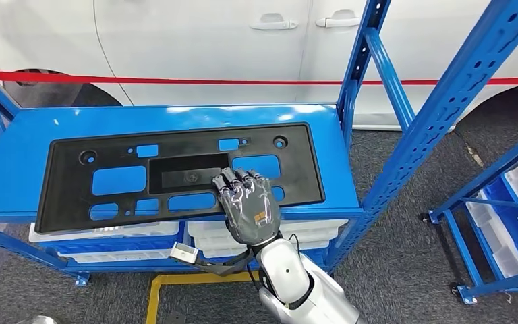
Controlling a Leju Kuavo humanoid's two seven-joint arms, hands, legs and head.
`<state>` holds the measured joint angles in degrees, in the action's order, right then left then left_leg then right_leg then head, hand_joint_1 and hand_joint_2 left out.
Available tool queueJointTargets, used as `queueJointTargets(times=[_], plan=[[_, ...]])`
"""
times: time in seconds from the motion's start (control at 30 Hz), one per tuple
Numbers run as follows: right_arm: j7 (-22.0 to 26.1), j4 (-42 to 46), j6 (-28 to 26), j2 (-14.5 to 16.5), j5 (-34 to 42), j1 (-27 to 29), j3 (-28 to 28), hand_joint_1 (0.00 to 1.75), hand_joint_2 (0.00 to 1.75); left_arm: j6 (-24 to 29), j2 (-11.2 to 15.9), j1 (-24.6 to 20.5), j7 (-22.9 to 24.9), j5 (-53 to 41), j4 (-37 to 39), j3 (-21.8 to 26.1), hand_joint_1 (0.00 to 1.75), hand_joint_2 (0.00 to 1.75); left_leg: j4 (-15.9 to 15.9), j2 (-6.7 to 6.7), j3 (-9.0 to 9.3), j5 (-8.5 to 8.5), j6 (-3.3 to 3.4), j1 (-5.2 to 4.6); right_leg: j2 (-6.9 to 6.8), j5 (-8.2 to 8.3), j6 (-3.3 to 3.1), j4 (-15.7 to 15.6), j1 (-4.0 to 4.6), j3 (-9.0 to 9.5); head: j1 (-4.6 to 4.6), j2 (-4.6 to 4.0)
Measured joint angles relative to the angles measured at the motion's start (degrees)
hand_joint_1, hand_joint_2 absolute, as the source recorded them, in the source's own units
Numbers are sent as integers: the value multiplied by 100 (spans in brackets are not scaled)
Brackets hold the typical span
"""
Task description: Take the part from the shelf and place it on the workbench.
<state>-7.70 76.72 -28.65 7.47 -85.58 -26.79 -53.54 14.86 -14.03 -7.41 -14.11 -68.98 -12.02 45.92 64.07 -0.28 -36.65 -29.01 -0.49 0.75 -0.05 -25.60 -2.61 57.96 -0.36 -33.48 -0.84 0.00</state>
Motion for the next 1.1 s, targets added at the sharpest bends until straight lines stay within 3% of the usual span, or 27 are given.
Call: queueJointTargets(times=[0.07,0.1,0.13,0.17,0.23,0.3,0.4,0.43,0.5,0.57,0.6,0.63,0.67,0.73,0.8,0.87,0.93,1.0,1.07,1.1], plan=[[-3,-12,-7,-2,9,6,20,175,175,26,1,5,8,1,0,1,0,175,760,2,-353,-339,-40,14,-6,2,-15,9,3,-9,3,0],[-3,-20,-7,-3,13,11,27,175,175,33,2,9,13,1,0,1,0,175,986,2,-464,-388,-54,19,-4,-1,-15,20,5,-16,3,0],[-3,-26,-8,-4,15,14,32,175,175,40,2,12,17,1,0,1,0,175,991,2,-470,-323,-63,24,0,-6,-12,35,5,-22,3,0],[-3,-28,-9,-4,19,16,40,175,175,49,4,12,21,1,0,1,0,175,762,3,-359,-156,-65,30,7,-16,-4,55,4,-26,3,0],[-3,-27,-16,-5,26,13,66,175,175,70,9,2,32,1,0,3,0,175,-32,4,34,211,-49,31,17,-49,30,108,14,-36,3,0],[-2,-27,-23,-5,46,6,95,175,175,90,13,-10,47,2,0,10,0,175,-495,-6,253,354,2,14,21,-67,79,153,35,-60,1,0],[22,-26,-34,-6,106,0,122,175,175,108,14,-7,61,11,0,24,0,175,-546,-11,247,383,96,9,23,-64,158,168,33,-79,-1,0],[35,-25,-38,-7,128,-4,131,175,175,112,13,-9,64,14,0,28,0,175,-566,-6,245,408,138,18,24,-130,186,233,26,-106,-4,0],[63,-25,-49,-10,170,-12,155,175,175,117,9,-19,69,19,0,36,0,175,-600,5,224,452,210,36,25,-447,237,674,8,-292,-8,0],[81,-25,-57,-23,198,-15,173,175,175,118,9,-20,73,24,0,46,0,175,-594,12,176,478,241,34,23,-828,272,1406,-1,-600,-8,0],[84,-26,-57,-33,207,-12,176,175,175,118,9,-18,76,28,0,51,0,175,-586,15,151,491,244,32,22,-916,280,1663,-4,-697,-9,0],[85,-26,-57,-43,216,-11,179,175,175,118,9,-15,79,32,0,55,0,175,-577,17,128,503,241,32,22,-896,279,1719,-5,-695,-9,0],[85,-26,-57,-50,224,-11,182,175,175,118,8,-13,81,35,0,58,0,175,-568,16,111,515,233,32,21,-773,266,1538,-5,-572,-9,0],[89,-25,-57,-54,243,-21,187,175,175,118,3,-13,82,35,0,60,0,175,-556,10,93,539,202,29,22,-448,218,752,4,-119,-9,0],[98,-17,-58,-54,268,-34,192,175,175,118,-1,-17,81,36,0,62,0,175,-546,8,73,572,147,13,25,-286,175,212,34,149,-7,0],[102,-7,-60,-54,292,-37,200,175,175,118,-1,-18,78,40,0,64,0,175,-558,10,53,618,75,2,31,-243,134,137,62,144,-7,0],[100,1,-60,-54,303,-39,215,175,175,118,0,-13,76,45,0,67,0,175,-533,12,19,588,6,14,23,-168,60,98,36,119,-8,0],[100,8,-62,-52,305,-47,223,175,175,118,0,-9,76,46,0,68,0,175,-165,13,-137,273,-49,29,4,-82,-15,56,8,68,-1,0],[102,12,-64,-53,311,-46,224,175,175,118,1,-7,76,48,0,68,0,175,582,13,-406,-192,-92,35,-8,-22,-51,66,23,-25,4,0],[103,13,-64,-54,317,-41,224,175,175,118,1,-3,76,49,0,68,0,175,893,13,-495,-337,-106,36,-12,6,-55,78,32,-76,4,0]])
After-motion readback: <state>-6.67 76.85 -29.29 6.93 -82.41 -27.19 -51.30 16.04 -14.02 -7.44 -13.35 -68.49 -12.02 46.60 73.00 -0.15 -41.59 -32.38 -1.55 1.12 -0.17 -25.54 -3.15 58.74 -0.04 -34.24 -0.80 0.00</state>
